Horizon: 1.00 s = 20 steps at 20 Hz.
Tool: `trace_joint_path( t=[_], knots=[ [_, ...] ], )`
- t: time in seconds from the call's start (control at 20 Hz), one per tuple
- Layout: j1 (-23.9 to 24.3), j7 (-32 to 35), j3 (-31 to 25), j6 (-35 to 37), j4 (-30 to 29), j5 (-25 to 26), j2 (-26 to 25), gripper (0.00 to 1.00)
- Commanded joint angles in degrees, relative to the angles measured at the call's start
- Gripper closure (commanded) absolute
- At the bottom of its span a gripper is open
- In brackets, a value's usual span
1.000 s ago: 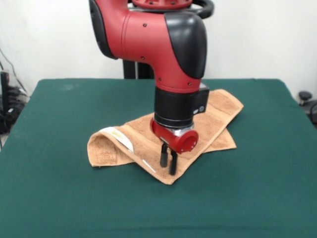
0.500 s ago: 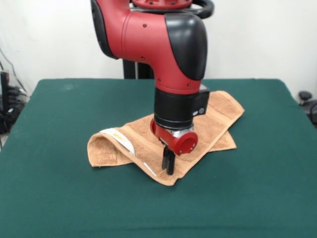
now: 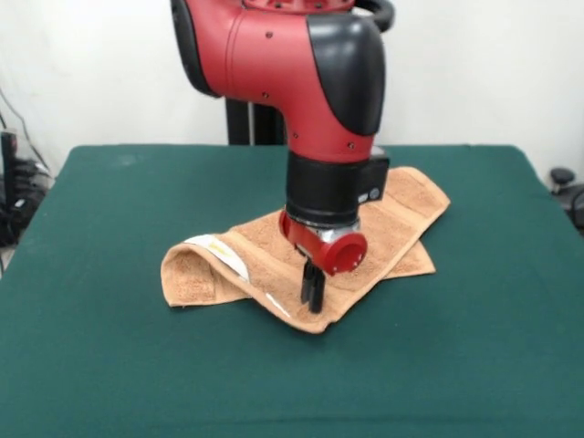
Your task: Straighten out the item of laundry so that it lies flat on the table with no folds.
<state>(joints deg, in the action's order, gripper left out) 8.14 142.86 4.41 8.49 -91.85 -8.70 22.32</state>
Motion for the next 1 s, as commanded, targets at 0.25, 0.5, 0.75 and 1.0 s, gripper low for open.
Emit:
trace_joint_path(
  t=[0.25,0.5,0.75,1.0],
  knots=[
    [0.04,1.87,-0.77,9.94,-14.37,2.97,12.55,1.0],
    [1.36,0.12,0.6,11.35,-15.94,4.91,13.18,1.0],
    [2.58,-1.21,2.0,13.49,-16.93,7.27,12.88,1.0],
    [3.12,-0.87,3.14,13.52,-17.56,9.65,12.36,1.0]
  ],
)
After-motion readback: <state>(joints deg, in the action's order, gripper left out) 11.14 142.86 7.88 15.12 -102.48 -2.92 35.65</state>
